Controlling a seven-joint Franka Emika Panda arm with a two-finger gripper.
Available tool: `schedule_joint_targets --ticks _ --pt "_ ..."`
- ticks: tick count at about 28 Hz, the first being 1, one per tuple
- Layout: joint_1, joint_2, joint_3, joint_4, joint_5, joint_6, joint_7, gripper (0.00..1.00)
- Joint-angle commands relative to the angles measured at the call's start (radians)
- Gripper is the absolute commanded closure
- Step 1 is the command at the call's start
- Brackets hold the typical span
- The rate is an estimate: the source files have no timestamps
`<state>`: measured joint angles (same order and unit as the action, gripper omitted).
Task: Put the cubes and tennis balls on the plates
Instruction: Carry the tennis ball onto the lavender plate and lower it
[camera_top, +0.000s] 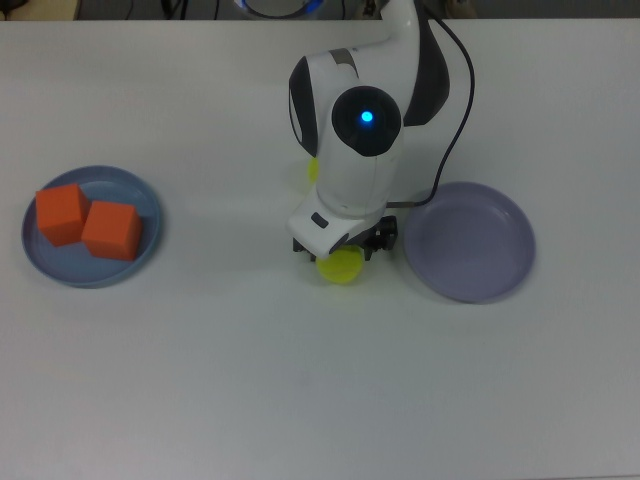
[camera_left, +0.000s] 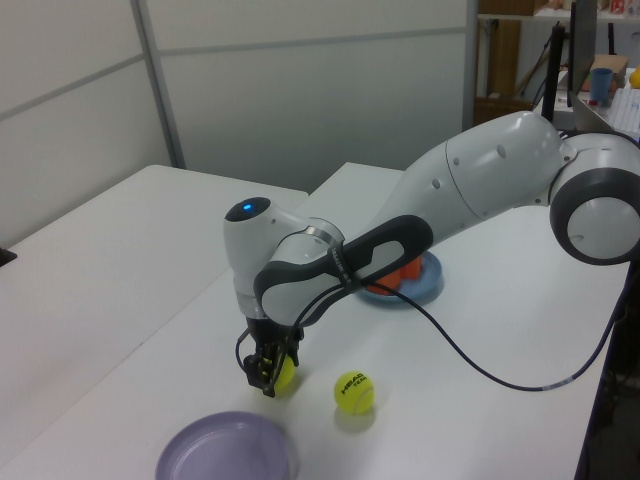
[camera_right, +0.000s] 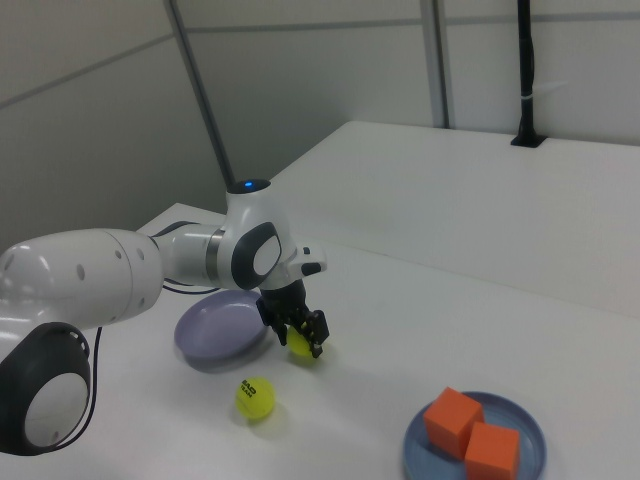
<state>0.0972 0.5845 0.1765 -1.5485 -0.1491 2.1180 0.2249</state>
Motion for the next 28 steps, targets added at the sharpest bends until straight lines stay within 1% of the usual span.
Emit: schedule_joint_targets --ticks 1,8,10,12,13,14,17,18,22,23,26,28 --pt "0.003 -0.023 -0.008 -0.016 -0.015 0.02 0.025 0.78" --pt "0.009 -0.094 0.005 -0.013 -0.004 0.0 0.027 0.84" --pt "0.01 -0.098 0.023 -0.01 -0.004 -0.01 0.027 0.84" --pt "0.01 -0.098 0.057 -0.01 -0.012 -0.013 0.031 0.83" --pt "0.015 -0.097 0.087 -0.01 -0.024 -0.012 0.039 0.82" --pt "0.027 -0.095 0.093 -0.008 -0.026 -0.012 0.041 0.82" --pt "0.079 -0.092 0.094 -0.008 -0.049 -0.012 0.053 0.81" --pt "0.108 -0.087 0.095 -0.008 -0.073 -0.01 0.068 0.8" --pt "0.159 -0.066 0.094 -0.008 -0.121 -0.006 0.114 0.79" --pt "0.173 -0.057 0.092 -0.008 -0.147 -0.006 0.135 0.79" --pt "0.182 -0.046 0.092 -0.008 -0.173 -0.004 0.152 0.72" --pt "0.19 -0.041 0.092 -0.008 -0.187 -0.004 0.156 0.7"
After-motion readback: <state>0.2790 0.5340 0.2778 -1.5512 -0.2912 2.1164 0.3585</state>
